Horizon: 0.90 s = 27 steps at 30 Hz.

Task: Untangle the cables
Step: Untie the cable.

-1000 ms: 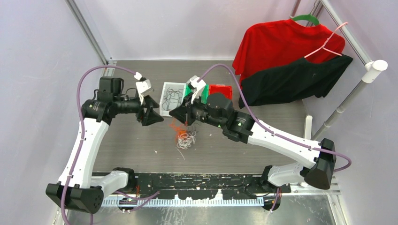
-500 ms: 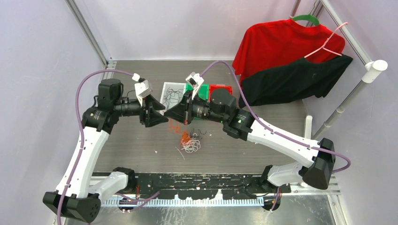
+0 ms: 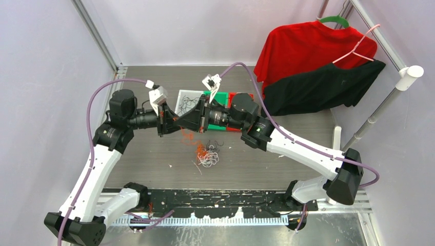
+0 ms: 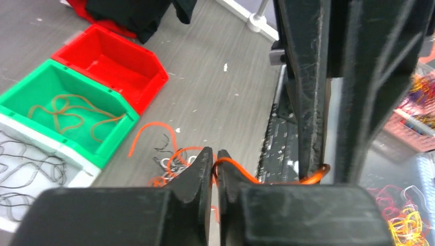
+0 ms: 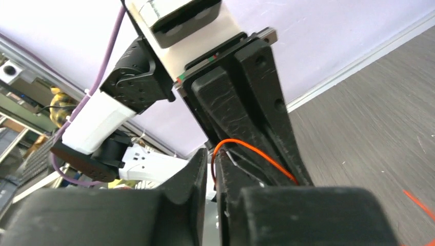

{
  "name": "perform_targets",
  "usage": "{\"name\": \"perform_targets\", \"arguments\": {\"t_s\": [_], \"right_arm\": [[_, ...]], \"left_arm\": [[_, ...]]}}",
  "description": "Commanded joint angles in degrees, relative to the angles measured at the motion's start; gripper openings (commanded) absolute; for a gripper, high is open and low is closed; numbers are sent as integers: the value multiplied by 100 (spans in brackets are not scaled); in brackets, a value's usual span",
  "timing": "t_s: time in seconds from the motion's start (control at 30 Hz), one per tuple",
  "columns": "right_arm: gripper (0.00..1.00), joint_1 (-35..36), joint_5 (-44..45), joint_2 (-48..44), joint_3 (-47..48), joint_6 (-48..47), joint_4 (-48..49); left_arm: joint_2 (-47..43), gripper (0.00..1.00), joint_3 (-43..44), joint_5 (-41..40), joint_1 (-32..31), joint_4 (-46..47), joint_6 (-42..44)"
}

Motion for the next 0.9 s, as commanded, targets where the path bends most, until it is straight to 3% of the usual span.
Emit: {"name": "perform_targets", "arguments": {"t_s": [0.0,0.13,0.4,0.53,0.87], "right_arm": [[25,28,-274,-141,26,218,501],[46,-78,-138,-460,-325,117,472],[57,-319,1909,-1580,-1002,-840,-560],[62,-310,1686,-1291,-954,-790,-481],[63,-272,1225,-762,-823,-665,-153]], "left_arm": [[-97,0,-2,-347,-28,870,-553],[-116,0,110,-408,-21,1234,-872],[-202,0,585,-85,-21,862,-410],[-139,0,730,-62,-22,785,-312],[-27,0,1077,-19,-22,759,-238]]}}
